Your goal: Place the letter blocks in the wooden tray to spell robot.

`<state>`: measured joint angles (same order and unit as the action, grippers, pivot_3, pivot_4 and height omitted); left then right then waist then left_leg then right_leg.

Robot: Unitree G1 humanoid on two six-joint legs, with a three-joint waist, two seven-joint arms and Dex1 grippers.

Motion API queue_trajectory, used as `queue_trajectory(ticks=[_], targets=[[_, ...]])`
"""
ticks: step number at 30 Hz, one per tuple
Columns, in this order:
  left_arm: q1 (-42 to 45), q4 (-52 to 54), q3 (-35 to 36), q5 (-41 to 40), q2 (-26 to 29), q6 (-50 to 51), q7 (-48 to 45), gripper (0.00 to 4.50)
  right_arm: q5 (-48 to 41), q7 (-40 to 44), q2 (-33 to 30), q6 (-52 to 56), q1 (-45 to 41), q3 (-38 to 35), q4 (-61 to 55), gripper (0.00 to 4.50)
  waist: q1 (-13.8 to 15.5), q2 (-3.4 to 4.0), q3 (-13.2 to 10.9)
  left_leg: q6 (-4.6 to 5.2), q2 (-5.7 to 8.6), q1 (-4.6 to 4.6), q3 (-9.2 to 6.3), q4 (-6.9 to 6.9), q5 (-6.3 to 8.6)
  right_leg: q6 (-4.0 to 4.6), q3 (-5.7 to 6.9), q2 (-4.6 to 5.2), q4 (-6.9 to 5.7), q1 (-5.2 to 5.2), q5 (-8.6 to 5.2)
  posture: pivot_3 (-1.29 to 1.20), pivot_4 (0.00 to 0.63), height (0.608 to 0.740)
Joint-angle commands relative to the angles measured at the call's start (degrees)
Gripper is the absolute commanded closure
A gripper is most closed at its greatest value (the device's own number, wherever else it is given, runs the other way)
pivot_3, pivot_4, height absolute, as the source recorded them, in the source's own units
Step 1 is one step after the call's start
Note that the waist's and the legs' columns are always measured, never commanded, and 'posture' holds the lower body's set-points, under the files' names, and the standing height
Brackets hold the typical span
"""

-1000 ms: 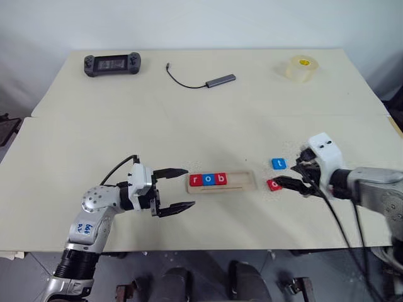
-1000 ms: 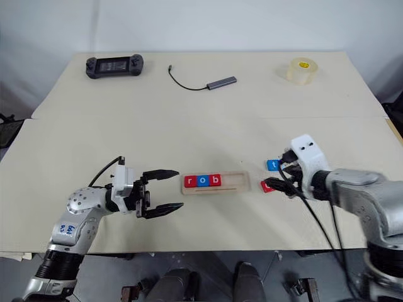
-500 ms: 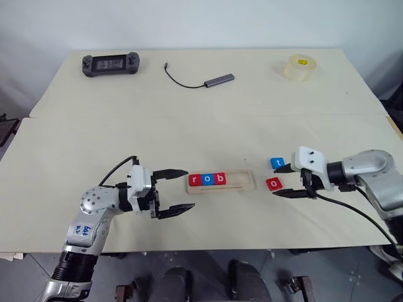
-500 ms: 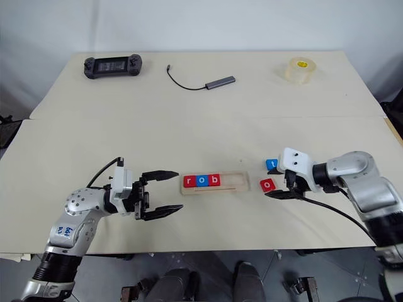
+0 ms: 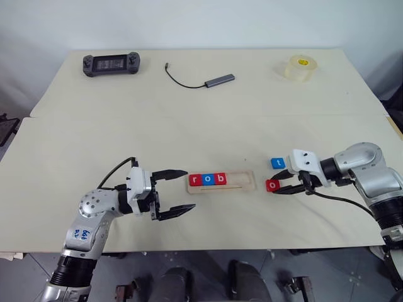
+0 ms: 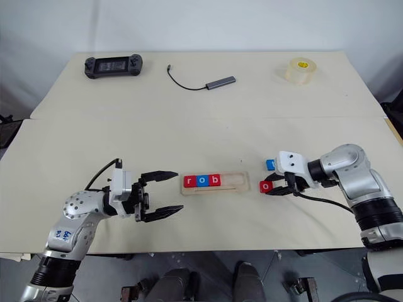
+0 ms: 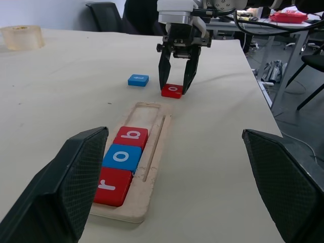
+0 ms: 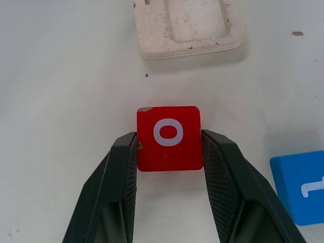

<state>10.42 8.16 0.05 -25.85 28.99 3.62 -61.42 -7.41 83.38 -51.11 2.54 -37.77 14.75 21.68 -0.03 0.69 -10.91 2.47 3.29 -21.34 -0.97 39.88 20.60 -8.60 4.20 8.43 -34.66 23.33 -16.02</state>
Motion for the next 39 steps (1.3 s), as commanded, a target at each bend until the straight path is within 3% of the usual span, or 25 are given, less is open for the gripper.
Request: queue_trajectory(ticks=[1,9,22,31,34,39], targets=[[-0.7,1.6,1.2,-0.5,0.6,-1.2,0.2,0.00,-3.5,2.0,0.3,3.6,-3.3,-3.0,-5.6,3.05,0.0,0.02,0.0,0.00,0.00,0.00,0.00,0.00,0.00,0.00,0.00,0.00,0.00,0.00,0.00,0.00,0.150,0.740],[-1.0,1.7,1.2,-0.3,0.8,-1.4,0.7,0.00,-4.4,0.4,5.4,17.1,-8.3,0.4,-13.4,3.05,0.0,0.03,0.0,-0.06,-0.08,0.00,-0.04,0.02,0.03,0.03,0.04,-0.03,-0.02,0.01,-0.01,0.00,0.150,0.740],[-2.7,4.0,2.2,0.1,0.6,-1.5,4.7,0.00,2.5,-2.9,12.8,13.3,-9.5,4.1,-6.5,3.05,-0.2,0.03,0.0,-0.05,-0.01,-0.05,-0.05,0.05,0.03,0.03,0.05,-0.02,-0.11,0.07,-0.01,0.00,0.150,0.740],[-3.6,5.1,2.4,0.1,0.8,-1.4,6.1,0.00,3.3,-5.1,13.1,11.7,-10.1,2.2,-4.5,0.02,-0.1,0.03,0.0,-0.05,0.01,-0.06,-0.05,0.08,0.02,0.03,0.04,0.00,-0.12,0.06,-0.01,0.00,0.150,0.740],[-4.2,5.4,2.4,0.1,0.9,-1.4,6.3,0.00,1.5,-3.8,10.0,14.3,-8.9,-0.1,-7.3,0.02,0.0,0.03,0.0,-0.05,0.01,-0.07,-0.05,0.07,0.02,0.03,0.05,0.00,-0.11,0.07,-0.01,0.00,0.150,0.740],[-3.8,5.1,2.3,0.0,0.9,-1.3,6.4,0.00,1.7,-4.3,7.8,18.3,-6.4,-0.4,-9.7,1.36,0.0,0.02,0.0,-0.05,0.00,-0.06,-0.05,0.07,0.03,0.03,0.05,-0.01,-0.10,0.05,-0.01,0.00,0.150,0.740]])
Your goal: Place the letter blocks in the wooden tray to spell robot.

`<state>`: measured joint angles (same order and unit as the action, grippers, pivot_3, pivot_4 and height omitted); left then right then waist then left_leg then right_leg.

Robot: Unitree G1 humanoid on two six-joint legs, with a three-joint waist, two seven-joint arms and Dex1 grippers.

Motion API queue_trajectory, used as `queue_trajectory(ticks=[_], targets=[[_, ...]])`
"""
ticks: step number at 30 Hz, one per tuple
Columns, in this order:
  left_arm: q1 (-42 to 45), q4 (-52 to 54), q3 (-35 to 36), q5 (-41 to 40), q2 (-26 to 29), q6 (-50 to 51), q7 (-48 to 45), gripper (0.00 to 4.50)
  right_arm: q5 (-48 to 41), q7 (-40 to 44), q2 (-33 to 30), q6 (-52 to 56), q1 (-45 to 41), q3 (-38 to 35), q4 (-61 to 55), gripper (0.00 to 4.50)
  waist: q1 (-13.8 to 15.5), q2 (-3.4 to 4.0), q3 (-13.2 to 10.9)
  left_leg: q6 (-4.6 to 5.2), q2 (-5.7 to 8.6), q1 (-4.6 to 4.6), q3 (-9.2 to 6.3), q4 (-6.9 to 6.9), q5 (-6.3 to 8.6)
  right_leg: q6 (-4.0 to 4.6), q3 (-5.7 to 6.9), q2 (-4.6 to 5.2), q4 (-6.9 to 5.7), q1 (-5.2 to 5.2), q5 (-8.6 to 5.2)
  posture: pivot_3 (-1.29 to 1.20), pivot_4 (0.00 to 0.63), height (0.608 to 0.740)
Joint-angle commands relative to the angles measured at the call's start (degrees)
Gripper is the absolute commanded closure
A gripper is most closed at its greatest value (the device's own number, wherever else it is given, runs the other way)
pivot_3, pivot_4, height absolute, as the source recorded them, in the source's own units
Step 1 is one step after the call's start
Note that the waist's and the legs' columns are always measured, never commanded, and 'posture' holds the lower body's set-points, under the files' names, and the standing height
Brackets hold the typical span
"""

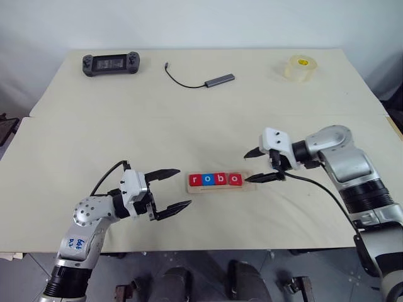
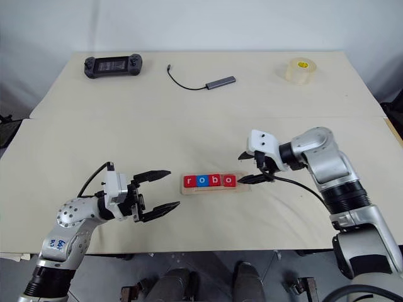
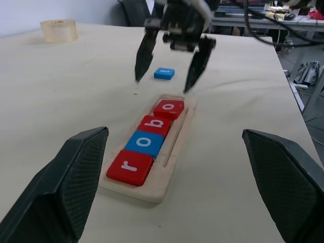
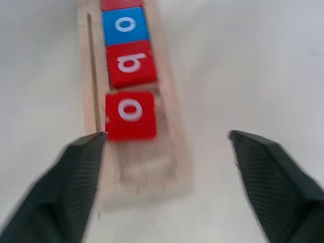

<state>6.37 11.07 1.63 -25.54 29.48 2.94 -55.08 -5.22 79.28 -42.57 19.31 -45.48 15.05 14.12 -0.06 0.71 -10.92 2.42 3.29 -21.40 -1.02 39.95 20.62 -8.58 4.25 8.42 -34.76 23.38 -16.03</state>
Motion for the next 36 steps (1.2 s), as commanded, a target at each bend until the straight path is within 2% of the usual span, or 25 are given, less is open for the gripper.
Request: queue_trajectory(ticks=[1,9,22,28,31,36], targets=[[0.4,2.1,0.7,-0.3,0.4,-0.6,0.1,0.00,0.0,-0.5,-1.0,1.7,1.8,-0.6,-2.2,1.72,0.0,0.00,0.0,0.00,-0.01,0.00,0.00,0.00,0.00,0.00,0.00,-0.01,0.00,0.00,0.00,0.00,0.150,0.740],[0.4,2.1,0.4,-0.3,0.3,-0.4,0.0,0.00,0.0,-0.9,-0.1,5.0,3.6,0.4,-4.6,4.41,0.0,0.00,0.0,0.00,-0.01,0.00,0.02,0.00,0.00,0.00,-0.02,-0.01,-0.02,0.02,0.00,0.00,0.150,0.740],[0.7,2.2,0.2,-0.1,0.2,-0.3,0.4,0.00,2.3,-5.5,3.9,6.3,1.0,2.1,-3.2,4.46,0.0,0.00,0.0,0.00,0.00,0.00,0.03,0.01,0.00,0.00,-0.03,0.00,-0.02,0.02,0.00,0.00,0.150,0.740],[0.9,1.8,-0.3,-0.1,-0.3,-0.3,0.5,0.00,0.9,-7.4,4.2,7.9,0.5,-0.3,-4.0,4.46,0.0,0.00,0.0,0.00,0.01,0.00,0.02,0.01,0.00,0.00,-0.02,0.00,-0.02,0.02,0.00,0.00,0.150,0.740],[1.0,1.6,-0.6,-0.1,-0.4,-0.3,0.3,0.00,0.3,-7.9,3.5,7.3,1.6,-1.0,-5.2,4.46,0.0,0.00,0.0,0.00,0.00,0.00,0.02,0.00,0.00,0.00,-0.02,0.00,-0.02,0.02,0.00,0.00,0.150,0.740],[1.6,1.0,-0.7,-0.2,-0.3,-0.3,-0.1,0.00,-1.8,-4.9,0.3,12.3,3.9,-1.0,-10.6,4.46,0.1,0.00,0.0,0.00,0.01,0.00,0.01,0.01,0.00,0.00,-0.02,0.01,-0.02,0.01,0.00,0.00,0.150,0.740]])
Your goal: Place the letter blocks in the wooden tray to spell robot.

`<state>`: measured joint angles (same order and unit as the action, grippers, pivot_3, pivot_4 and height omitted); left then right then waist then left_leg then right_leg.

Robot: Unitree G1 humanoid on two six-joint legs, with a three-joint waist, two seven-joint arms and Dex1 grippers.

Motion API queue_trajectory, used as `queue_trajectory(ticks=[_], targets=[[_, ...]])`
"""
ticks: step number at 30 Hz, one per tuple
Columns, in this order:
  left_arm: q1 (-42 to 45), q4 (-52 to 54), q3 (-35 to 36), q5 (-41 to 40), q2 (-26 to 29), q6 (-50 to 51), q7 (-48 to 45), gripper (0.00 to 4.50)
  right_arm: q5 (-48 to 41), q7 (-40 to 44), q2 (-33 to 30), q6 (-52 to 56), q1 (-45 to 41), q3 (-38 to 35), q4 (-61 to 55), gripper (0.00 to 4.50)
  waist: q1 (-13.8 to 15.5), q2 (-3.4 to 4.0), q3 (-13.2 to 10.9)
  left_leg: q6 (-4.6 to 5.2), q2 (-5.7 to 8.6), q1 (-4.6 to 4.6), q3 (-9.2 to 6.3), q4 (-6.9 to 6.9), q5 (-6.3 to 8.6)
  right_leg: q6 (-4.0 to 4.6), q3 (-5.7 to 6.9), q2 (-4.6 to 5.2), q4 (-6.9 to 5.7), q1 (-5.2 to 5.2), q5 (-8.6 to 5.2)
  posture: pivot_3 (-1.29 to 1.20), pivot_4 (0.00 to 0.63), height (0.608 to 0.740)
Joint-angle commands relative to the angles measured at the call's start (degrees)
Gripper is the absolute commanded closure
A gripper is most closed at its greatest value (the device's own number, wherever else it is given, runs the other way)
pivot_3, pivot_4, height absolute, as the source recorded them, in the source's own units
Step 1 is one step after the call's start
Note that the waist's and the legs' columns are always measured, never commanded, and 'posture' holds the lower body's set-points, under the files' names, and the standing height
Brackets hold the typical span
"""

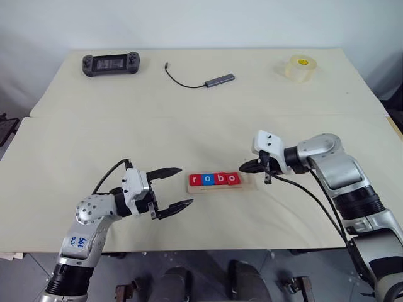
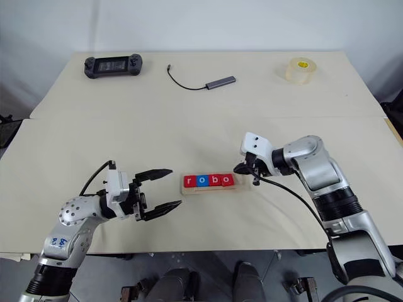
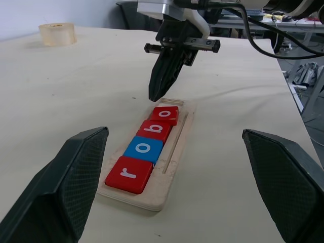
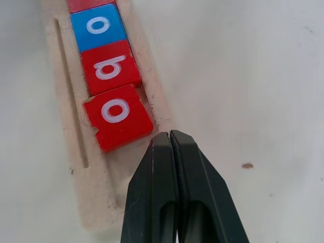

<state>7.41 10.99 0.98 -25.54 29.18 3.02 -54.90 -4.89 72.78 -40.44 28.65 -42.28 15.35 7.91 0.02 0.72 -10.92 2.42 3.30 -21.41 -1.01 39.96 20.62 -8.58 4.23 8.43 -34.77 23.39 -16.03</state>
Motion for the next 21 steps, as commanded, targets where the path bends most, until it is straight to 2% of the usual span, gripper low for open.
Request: queue_trajectory(ticks=[1,5,14,21], targets=[[0.7,0.8,0.0,-0.2,0.0,-0.4,-0.4,0.00,-2.8,2.5,-2.5,4.4,1.3,-0.8,-5.9,4.46,0.0,0.00,0.0,0.00,0.00,0.00,0.00,0.00,0.00,0.00,0.00,0.00,0.01,0.00,0.00,0.00,0.150,0.740],[1.5,0.0,-0.1,-0.1,0.0,-0.6,-0.7,0.00,-3.7,3.0,-2.6,6.7,2.2,0.1,-8.5,4.46,-0.1,0.00,0.0,0.00,-0.02,0.00,0.00,0.00,0.00,0.00,0.00,-0.01,0.00,0.01,0.00,0.00,0.150,0.740],[1.6,0.0,0.2,-0.1,0.2,-0.5,-0.8,0.00,-2.6,-1.0,0.7,5.8,1.9,1.7,-5.1,4.46,-0.1,0.00,0.0,0.00,-0.01,0.00,0.01,0.00,0.00,0.00,-0.01,-0.01,-0.01,0.01,0.00,0.00,0.150,0.740],[1.3,0.2,0.0,0.0,0.0,-0.6,-0.8,0.00,-4.5,-2.1,0.0,4.6,3.2,-1.1,-6.3,4.46,-0.1,-0.01,0.0,0.00,-0.01,0.04,0.02,0.03,0.00,0.00,-0.02,-0.01,-0.06,-0.02,0.00,0.00,0.150,0.740]])
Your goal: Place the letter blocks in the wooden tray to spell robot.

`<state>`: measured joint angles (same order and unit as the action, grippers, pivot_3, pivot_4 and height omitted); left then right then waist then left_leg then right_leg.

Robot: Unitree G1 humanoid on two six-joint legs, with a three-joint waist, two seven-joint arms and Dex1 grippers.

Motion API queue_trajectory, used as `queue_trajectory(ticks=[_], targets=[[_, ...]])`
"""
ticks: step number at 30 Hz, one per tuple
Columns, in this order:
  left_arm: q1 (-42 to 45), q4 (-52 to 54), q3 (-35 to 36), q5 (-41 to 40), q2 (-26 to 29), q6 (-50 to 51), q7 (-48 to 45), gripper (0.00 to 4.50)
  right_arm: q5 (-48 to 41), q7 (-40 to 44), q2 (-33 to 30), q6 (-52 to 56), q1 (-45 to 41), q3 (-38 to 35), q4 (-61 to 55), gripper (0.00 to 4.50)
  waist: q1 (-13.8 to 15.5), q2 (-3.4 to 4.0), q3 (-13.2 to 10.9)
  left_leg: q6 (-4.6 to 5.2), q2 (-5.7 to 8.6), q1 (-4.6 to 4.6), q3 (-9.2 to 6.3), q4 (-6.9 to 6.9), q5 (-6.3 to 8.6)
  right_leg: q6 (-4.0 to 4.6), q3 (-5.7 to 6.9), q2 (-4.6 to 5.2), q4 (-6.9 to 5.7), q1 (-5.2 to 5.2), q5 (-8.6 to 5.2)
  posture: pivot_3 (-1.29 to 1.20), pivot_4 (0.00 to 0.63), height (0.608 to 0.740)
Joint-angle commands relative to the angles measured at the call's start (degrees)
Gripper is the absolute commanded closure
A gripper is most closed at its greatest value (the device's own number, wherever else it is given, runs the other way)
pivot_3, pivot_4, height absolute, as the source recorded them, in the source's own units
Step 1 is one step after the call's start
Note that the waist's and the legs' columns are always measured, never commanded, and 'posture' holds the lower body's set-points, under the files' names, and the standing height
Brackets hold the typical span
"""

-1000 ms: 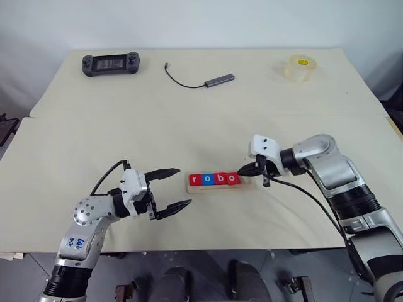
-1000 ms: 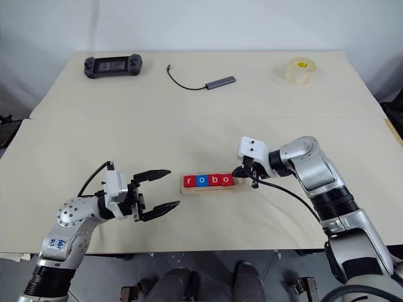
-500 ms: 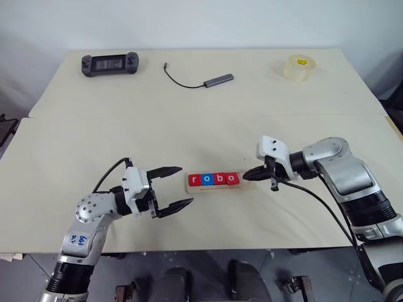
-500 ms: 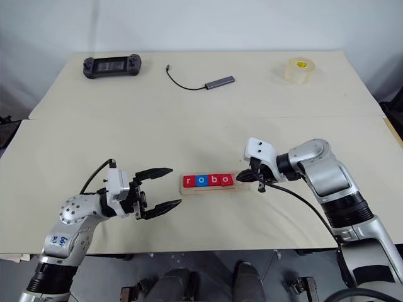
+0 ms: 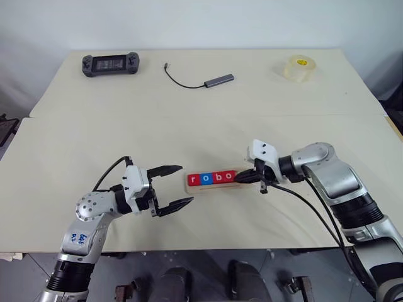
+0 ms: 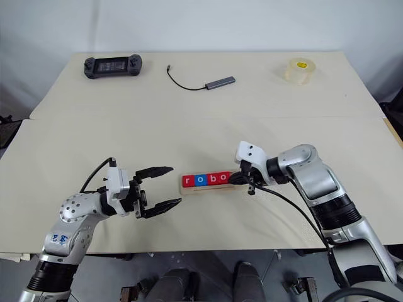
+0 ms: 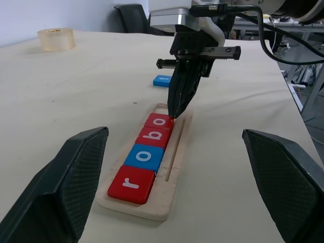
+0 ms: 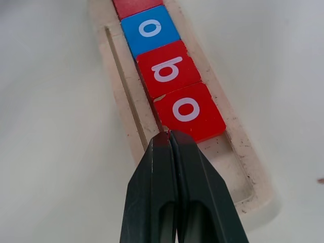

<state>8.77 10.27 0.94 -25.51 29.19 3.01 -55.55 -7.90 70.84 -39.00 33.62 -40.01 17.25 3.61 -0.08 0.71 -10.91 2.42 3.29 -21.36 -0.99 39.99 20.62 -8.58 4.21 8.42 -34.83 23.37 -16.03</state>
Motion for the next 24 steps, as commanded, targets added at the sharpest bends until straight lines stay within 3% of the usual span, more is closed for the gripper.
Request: queue_trajectory(ticks=[1,5,8,13,19,24], targets=[[-0.3,1.0,0.1,-0.1,0.0,-0.6,-0.2,0.00,-4.0,1.4,-3.0,-0.9,2.8,-5.5,-4.8,4.46,0.2,0.00,0.0,0.00,0.00,0.00,0.00,0.00,0.00,0.00,0.00,0.00,0.00,0.00,0.00,0.00,0.150,0.740],[-1.4,0.7,0.9,-0.4,0.6,-0.9,-0.8,0.00,-9.8,1.6,-6.4,-3.2,10.5,-14.8,-10.5,4.46,1.1,0.00,0.0,0.01,0.02,-0.05,-0.04,-0.05,0.01,0.00,0.04,0.02,0.10,0.01,0.00,0.00,0.150,0.740],[-1.7,-0.1,1.7,-0.6,0.9,-1.0,-1.1,0.00,-9.6,-3.7,-6.4,-9.9,18.4,-23.5,-11.5,3.89,1.5,-0.01,0.0,0.01,0.02,-0.05,-0.02,-0.06,0.01,0.00,0.04,0.01,0.13,0.00,0.00,0.00,0.150,0.740],[-0.7,-2.5,2.6,-0.4,0.7,-1.5,-0.8,0.00,-8.9,-16.5,0.4,-20.8,35.1,-39.5,-11.5,2.19,1.9,-0.01,0.0,0.01,0.02,0.00,0.00,-0.04,0.01,-0.01,0.04,0.00,0.06,-0.07,0.00,0.00,0.150,0.740],[1.0,-4.1,2.4,-0.3,0.0,-1.4,-0.4,0.00,-7.7,-25.2,8.7,-34.9,48.1,-46.5,-7.3,0.09,1.3,0.01,0.0,0.01,0.02,0.15,0.15,-0.07,0.01,-0.01,-0.12,-0.06,0.00,-0.11,0.00,0.00,0.150,0.740],[2.5,-5.6,2.5,-0.2,0.3,-1.4,-1.4,0.00,-8.8,-29.7,11.5,-38.0,49.2,-46.1,-6.4,0.04,0.7,0.08,0.1,-0.01,-0.03,0.33,0.28,-0.06,-0.01,-0.01,-0.33,-0.10,-0.12,-0.13,0.00,0.00,0.150,0.740]])
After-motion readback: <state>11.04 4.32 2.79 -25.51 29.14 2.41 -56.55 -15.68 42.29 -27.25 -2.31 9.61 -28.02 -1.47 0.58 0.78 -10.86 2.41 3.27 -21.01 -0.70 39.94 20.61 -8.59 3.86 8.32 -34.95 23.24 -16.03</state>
